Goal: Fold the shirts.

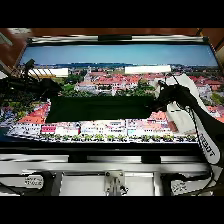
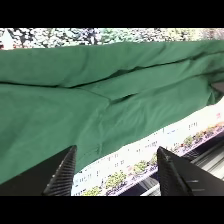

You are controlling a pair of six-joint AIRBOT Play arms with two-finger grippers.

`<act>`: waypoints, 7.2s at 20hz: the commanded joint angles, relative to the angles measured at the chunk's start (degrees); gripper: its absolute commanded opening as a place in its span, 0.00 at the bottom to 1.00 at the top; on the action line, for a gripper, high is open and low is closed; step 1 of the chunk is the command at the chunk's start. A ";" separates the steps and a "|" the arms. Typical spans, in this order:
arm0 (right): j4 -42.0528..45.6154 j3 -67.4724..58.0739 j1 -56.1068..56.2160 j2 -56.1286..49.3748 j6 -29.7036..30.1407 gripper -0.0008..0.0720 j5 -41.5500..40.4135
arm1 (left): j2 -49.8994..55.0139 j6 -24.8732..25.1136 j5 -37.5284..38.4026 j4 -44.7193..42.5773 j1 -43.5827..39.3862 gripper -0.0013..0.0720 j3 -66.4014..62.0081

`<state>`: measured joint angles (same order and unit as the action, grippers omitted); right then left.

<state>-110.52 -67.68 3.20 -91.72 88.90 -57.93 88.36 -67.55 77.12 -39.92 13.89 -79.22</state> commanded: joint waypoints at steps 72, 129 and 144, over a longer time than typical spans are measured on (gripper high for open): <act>-11.67 9.84 15.93 6.08 -6.82 0.93 3.50 | -41.88 3.43 -26.45 11.08 8.59 0.06 17.75; 13.11 -18.95 -35.60 16.22 -5.62 0.09 -39.39 | -42.03 3.34 -19.41 9.86 1.07 0.06 20.65; 13.92 -3.21 -36.00 26.80 -11.76 0.76 -36.94 | -41.24 4.09 -19.56 9.64 1.09 0.06 20.65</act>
<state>-103.88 -67.00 -32.75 -65.69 75.31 -91.11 46.87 -63.66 57.69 -30.04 15.00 -58.59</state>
